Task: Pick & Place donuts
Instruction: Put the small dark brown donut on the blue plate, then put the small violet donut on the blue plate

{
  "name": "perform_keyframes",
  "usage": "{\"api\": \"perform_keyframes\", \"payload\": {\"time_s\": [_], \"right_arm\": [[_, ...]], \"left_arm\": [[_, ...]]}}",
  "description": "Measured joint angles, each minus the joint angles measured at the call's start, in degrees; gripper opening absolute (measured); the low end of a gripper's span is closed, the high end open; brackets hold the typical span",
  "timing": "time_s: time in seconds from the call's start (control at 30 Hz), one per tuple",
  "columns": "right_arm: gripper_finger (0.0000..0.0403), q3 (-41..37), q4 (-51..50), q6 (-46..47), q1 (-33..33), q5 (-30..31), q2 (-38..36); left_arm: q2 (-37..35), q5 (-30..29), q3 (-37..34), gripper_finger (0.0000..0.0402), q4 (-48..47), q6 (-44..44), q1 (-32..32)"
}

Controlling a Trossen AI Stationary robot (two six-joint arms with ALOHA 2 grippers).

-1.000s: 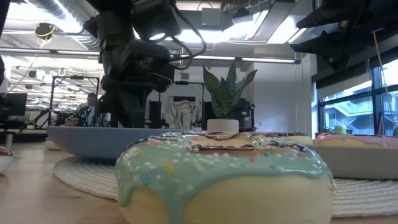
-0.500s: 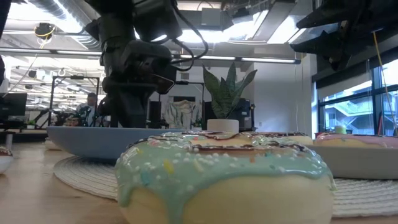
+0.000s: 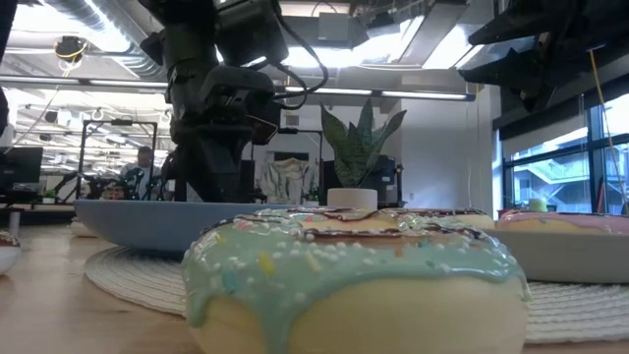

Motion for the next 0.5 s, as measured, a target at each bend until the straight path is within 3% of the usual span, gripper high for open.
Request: {"api": "perform_keyframes", "payload": {"time_s": [0.3, 0.5], "right_arm": [[0.0211, 0.00, 0.00, 0.04, 0.00, -0.01, 0.00], [0.0211, -0.02, 0.00, 0.07, 0.00, -0.02, 0.00]], "left_arm": [[-4.01, -0.63, 0.01, 0.0108, -6.73, 1.10, 1.69], [-10.95, -12.42, 0.01, 0.0113, -21.50, -1.36, 1.97]]}}
